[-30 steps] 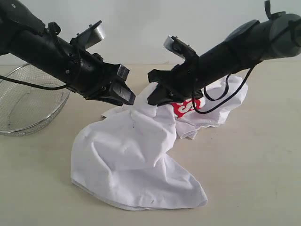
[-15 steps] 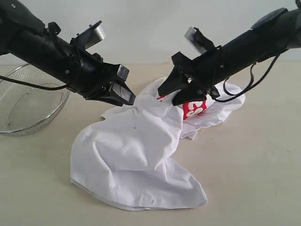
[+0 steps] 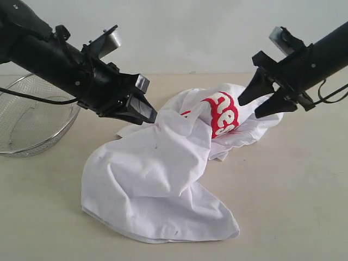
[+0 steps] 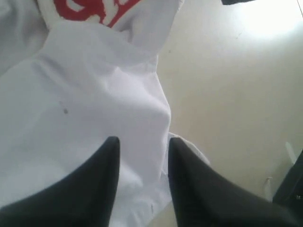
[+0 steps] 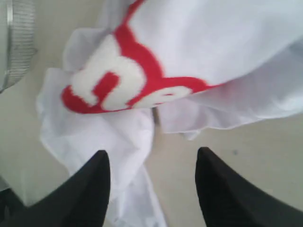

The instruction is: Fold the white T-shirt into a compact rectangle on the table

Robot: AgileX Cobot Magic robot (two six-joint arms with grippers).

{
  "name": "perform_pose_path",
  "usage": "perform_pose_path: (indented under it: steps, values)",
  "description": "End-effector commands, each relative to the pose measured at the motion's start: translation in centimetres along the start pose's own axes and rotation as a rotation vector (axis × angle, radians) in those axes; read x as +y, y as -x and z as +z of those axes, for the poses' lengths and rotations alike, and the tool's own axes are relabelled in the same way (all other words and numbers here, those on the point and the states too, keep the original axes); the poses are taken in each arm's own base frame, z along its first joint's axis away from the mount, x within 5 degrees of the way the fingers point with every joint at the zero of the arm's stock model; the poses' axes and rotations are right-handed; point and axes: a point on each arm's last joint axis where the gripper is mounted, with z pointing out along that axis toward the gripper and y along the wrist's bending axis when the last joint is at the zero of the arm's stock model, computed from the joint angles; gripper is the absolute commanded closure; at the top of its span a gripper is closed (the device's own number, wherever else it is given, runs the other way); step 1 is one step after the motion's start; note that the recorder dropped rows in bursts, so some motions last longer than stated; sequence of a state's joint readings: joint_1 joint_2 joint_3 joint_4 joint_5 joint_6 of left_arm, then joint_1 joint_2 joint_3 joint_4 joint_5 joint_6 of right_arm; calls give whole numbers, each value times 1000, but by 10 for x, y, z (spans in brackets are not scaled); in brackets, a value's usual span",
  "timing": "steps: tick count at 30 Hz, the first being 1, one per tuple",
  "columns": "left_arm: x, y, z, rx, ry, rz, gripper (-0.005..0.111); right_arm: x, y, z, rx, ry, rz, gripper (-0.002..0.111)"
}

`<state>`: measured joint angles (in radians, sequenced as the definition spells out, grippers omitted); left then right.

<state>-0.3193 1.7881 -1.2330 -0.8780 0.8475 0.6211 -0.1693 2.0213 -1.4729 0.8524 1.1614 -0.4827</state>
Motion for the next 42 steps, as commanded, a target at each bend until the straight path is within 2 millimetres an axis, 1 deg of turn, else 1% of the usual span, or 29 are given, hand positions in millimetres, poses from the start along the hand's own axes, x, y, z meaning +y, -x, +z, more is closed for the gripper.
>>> perform_pose_path:
  steps: [1, 2, 5, 8, 11, 14, 17, 18, 20, 22, 23, 24, 28, 33, 36, 42]
  values:
    - [-4, 0, -2, -6, -14, -10, 74, -18, 4, -6, -49, -198, 50, 60]
    - [-4, 1, -2, -15, -8, -10, 74, -22, 7, -8, -89, -248, 51, 60]
    - [-4, 1, -2, -17, -10, -12, 74, -31, 13, -4, -137, -289, 52, 60]
    - [-4, 1, -2, -16, -9, -1, 74, -52, 15, 14, -129, -315, 117, 60]
    - [-4, 1, -2, -14, -9, 16, 74, -67, 13, 31, -93, -309, 175, 60]
    - [-3, 2, -2, -21, -3, 23, 74, -70, 16, 39, -115, -261, 220, 60]
    - [-3, 2, -2, -22, -3, 45, 74, -67, 18, 53, -132, -253, 216, 60]
    - [-3, 2, -2, -19, -5, 50, 74, -66, 19, 62, -133, -253, 215, 60]
    - [-3, 1, -2, -17, -6, 50, 74, -62, 21, 70, -157, -258, 207, 60]
    - [-3, 1, -2, -17, -6, 50, 74, -59, 23, 73, -182, -268, 192, 61]
    - [-3, 1, -2, -17, -6, 50, 74, -59, 24, 73, -191, -272, 190, 64]
    - [-3, 1, -2, -17, -6, 50, 74, -60, 25, 73, -209, -279, 186, 75]
    - [-4, 1, -2, -15, -8, 58, 74, -62, 29, 71, -247, -307, 115, 108]
    - [-4, 0, -2, -2, -17, 58, 74, -57, 43, 62, -300, -338, 40, 108]
    - [-5, 0, -2, 1, -20, 58, 74, -47, 57, 49, -340, -334, 5, 108]
    - [-5, 0, -2, 1, -20, 58, 74, -15, 94, 18, -471, -296, -74, 108]
